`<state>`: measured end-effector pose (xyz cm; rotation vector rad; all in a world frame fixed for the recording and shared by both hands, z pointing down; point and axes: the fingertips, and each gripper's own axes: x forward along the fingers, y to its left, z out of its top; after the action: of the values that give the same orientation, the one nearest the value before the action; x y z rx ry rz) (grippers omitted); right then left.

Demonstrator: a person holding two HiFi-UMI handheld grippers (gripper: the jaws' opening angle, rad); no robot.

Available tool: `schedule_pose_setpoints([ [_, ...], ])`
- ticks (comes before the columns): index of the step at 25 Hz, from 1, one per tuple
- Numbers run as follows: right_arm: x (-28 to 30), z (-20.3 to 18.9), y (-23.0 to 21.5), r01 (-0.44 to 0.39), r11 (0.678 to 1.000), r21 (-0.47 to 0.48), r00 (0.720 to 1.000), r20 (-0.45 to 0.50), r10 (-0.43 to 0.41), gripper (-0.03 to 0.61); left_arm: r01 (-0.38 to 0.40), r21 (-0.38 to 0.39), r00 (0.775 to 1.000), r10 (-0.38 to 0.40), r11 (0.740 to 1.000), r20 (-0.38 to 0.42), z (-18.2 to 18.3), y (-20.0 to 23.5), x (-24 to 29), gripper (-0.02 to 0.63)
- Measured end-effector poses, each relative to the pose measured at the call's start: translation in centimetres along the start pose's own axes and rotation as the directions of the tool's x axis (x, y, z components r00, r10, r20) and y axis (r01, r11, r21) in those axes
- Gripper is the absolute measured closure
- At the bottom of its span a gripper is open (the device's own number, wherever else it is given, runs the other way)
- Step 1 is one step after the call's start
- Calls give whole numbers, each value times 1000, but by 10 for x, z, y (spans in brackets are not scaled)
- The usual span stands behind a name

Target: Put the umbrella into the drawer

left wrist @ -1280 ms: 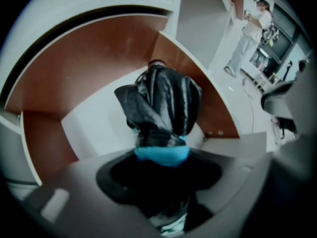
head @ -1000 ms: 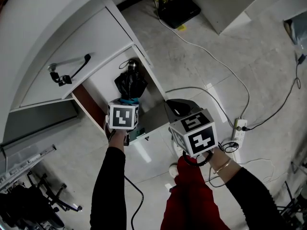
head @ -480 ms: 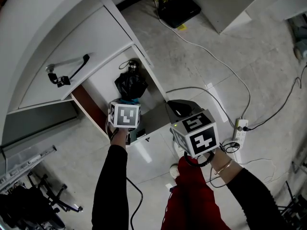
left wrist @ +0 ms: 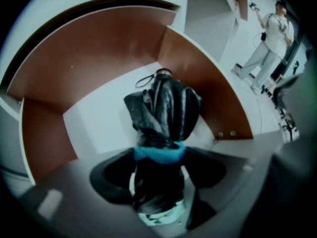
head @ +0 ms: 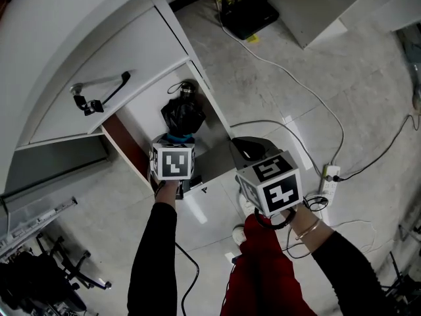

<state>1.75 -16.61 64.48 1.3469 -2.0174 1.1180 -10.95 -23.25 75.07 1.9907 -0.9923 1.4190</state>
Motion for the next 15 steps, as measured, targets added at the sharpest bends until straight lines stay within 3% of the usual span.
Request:
schedule_pose_setpoints([
  [6,-7,8,7,3,1000,-9,1000,14,-3,577,15,-20,996,-13,1000,89,20,-1,-28,307],
  [15,-23,19,23,10,999,-36,999,47,-8,577,-13,-109,982,33,994,187,27,8,-72,402],
])
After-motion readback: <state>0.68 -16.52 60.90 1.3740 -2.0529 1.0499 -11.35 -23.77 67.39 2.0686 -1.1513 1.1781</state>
